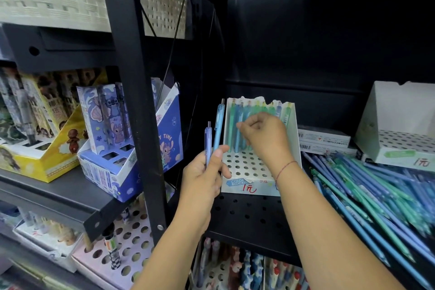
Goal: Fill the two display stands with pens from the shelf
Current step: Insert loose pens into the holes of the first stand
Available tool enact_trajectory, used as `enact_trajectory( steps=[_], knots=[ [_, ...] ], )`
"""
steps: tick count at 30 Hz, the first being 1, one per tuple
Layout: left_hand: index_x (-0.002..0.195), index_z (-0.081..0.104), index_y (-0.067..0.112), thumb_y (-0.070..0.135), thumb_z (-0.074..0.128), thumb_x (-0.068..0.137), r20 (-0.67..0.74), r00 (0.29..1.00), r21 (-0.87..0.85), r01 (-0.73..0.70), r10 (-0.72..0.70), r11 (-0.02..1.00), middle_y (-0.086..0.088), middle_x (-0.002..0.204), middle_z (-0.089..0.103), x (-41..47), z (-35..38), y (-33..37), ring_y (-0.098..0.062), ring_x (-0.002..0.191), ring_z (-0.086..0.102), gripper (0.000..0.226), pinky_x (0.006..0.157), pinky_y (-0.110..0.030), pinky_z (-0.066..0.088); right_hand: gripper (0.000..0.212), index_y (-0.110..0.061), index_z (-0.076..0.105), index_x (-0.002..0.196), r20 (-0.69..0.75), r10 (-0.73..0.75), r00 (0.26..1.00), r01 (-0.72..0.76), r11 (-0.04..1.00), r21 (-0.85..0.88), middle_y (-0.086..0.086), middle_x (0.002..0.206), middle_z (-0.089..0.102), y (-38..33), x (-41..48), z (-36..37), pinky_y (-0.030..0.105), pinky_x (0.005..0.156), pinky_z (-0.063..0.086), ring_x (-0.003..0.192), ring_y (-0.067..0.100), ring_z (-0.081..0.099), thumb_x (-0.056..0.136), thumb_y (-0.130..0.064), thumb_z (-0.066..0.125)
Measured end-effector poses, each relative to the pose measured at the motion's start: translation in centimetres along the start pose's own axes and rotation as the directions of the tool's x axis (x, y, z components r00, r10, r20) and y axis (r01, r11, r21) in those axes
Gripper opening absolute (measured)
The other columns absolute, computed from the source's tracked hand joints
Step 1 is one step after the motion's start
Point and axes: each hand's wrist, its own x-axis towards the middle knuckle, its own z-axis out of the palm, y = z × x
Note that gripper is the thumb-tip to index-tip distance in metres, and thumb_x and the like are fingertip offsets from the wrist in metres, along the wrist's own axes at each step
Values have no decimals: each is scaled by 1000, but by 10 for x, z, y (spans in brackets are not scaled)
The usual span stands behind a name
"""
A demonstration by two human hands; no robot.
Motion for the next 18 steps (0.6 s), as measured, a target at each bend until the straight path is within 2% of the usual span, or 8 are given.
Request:
enact_trajectory(
  steps=[2, 4, 6, 8, 10, 13, 16, 18],
  knots=[
    [110, 67, 22, 29, 48, 98, 8, 1000, 3, -1, 1, 1000, -1, 65, 55, 0, 0, 0, -7, 45, 29, 23, 40, -15, 26, 18, -13, 64, 83, 32, -56, 998, 49, 979, 198, 2, 70, 65, -11, -3, -7, 28, 59, 51, 57, 11, 56, 88, -30, 66],
    [110, 67, 22, 29, 48, 98, 17, 1000, 15, 1, -1, 1000, 0, 64, 54, 1, 0, 0, -7, 45, 29, 23, 41, -16, 26, 19, -10, 67, 88, 219, -91, 971, 0, 923, 385, -1, 70, 67, -20, -8, -10, 21, 52, 45, 55, 9, 56, 90, -29, 64],
    [109, 67, 21, 28, 48, 98, 30, 1000, 28, 0, -1, 1000, 1, 64, 54, 2, 0, -1, -7, 45, 29, 23, 40, -15, 26, 17, -8, 69, 93, 390, -120, 913, -68, 898, 435, -5, 66, 67, -24, -12, -8, 19, 49, 43, 54, 9, 56, 90, -23, 63],
    [109, 68, 20, 28, 48, 98, 33, 999, 29, 4, -5, 1000, 1, 64, 54, 2, 1, -2, -7, 45, 28, 23, 40, -15, 25, 15, -3, 68, 94, 456, -142, 879, -101, 878, 467, -4, 65, 68, -24, -13, -6, 17, 50, 43, 55, 8, 56, 90, -17, 63],
    [105, 68, 20, 28, 49, 98, 22, 1000, 22, 8, -8, 1000, -1, 65, 52, 2, 1, -1, -7, 45, 27, 22, 40, -16, 24, 12, -4, 68, 92, 399, -141, 906, -108, 835, 540, 0, 72, 70, -24, -10, -8, 17, 52, 44, 56, 6, 55, 90, -14, 62],
    [104, 66, 19, 29, 46, 99, -5, 1000, 28, 10, -10, 1000, 0, 67, 52, 1, 1, -1, -8, 45, 26, 23, 40, -17, 23, 9, -11, 68, 91, 101, -63, 993, -10, 801, 598, 1, 74, 68, -20, -1, -19, 17, 55, 46, 56, 5, 53, 92, -16, 61],
    [103, 58, 16, 30, 39, 102, -61, 998, 23, 23, -22, 999, 2, 66, 51, 2, 2, 1, -7, 44, 28, 24, 40, -16, 24, 10, -17, 64, 82, -158, -15, 987, 81, 904, 421, 2, 73, 63, -7, 8, -26, 25, 60, 52, 57, 7, 54, 92, -17, 62],
    [96, 52, 13, 27, 35, 103, -93, 995, -10, 45, -45, 999, 3, 64, 49, 2, 3, 2, -7, 44, 27, 23, 40, -17, 22, 15, -21, 61, 77, -182, -37, 983, 87, 957, 275, 5, 74, 62, -1, 9, -22, 38, 70, 57, 63, 12, 56, 91, -19, 63]
  ],
)
